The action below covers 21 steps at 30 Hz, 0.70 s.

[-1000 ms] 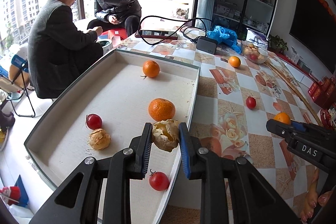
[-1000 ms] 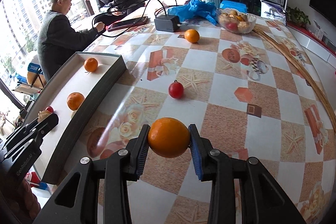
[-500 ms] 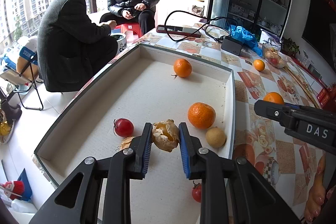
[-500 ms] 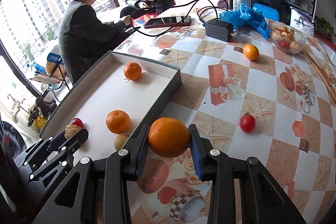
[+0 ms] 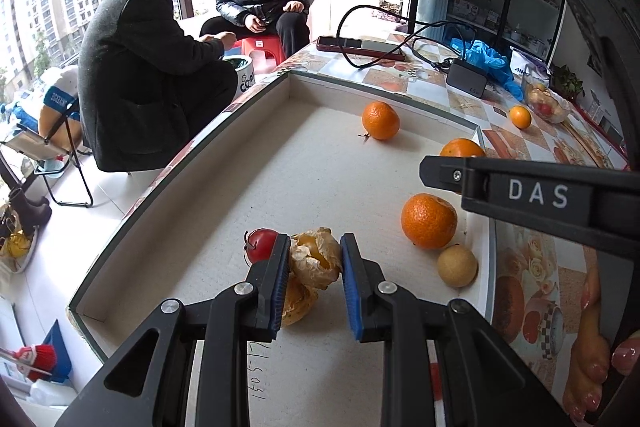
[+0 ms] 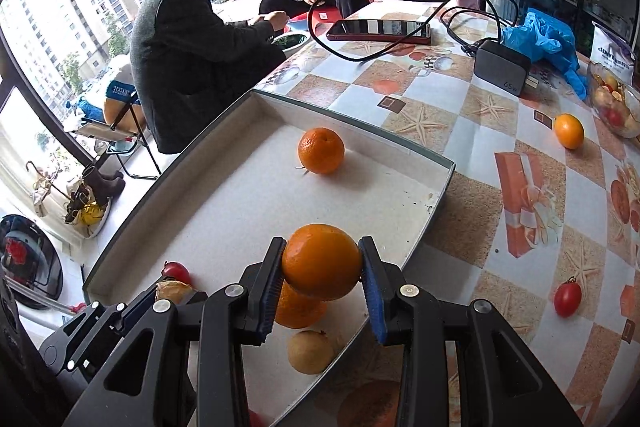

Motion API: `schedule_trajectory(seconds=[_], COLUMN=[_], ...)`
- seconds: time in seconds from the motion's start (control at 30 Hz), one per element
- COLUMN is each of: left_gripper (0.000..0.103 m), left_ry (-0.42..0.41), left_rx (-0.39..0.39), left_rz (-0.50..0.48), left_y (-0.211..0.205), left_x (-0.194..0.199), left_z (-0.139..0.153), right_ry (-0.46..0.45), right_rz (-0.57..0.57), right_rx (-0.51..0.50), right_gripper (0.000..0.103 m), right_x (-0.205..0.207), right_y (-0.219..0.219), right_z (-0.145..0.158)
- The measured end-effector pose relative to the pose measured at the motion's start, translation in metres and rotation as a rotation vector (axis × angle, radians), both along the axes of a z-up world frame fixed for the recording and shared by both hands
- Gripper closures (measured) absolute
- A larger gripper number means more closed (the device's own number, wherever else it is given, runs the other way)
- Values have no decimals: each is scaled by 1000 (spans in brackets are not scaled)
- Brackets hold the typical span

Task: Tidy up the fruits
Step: 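Release the dried fruit into the tray with the left tool while the right drops the orange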

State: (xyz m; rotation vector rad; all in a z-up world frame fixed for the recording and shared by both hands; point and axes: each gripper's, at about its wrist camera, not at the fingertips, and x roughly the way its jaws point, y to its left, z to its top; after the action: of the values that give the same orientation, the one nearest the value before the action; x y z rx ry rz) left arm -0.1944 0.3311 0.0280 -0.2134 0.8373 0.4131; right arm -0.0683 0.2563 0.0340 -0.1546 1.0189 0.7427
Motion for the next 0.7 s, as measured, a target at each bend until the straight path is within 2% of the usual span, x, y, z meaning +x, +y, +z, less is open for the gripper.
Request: schedule_trajectory(seconds=[0.4,0.5,0.57,0.6,0.63,0.7], left_gripper=[75,73,67,56,40,20], left_ry=[13,10,8,8,3,-18], left_rx=[7,1,9,16,24,44], left_rz=[-28,-13,-11,-10,-10,1], left_y=[1,4,3,2,0,-2], left_x=[1,0,0,0,-1,-4], left_z=[-4,-4,-2,-1,1,6], right_ry=[8,17,7,-2,-10,-21], right_rz=[18,17,29,39,49,60], right_rx=[-50,-28,-16,-16,-16,-15], right_gripper=[65,65,65,65,65,61], right_x=[1,3,1,0,-2,-4], right_y=[4,6,8,10,11,13], right_z=[-8,-6,-2,0,2,7])
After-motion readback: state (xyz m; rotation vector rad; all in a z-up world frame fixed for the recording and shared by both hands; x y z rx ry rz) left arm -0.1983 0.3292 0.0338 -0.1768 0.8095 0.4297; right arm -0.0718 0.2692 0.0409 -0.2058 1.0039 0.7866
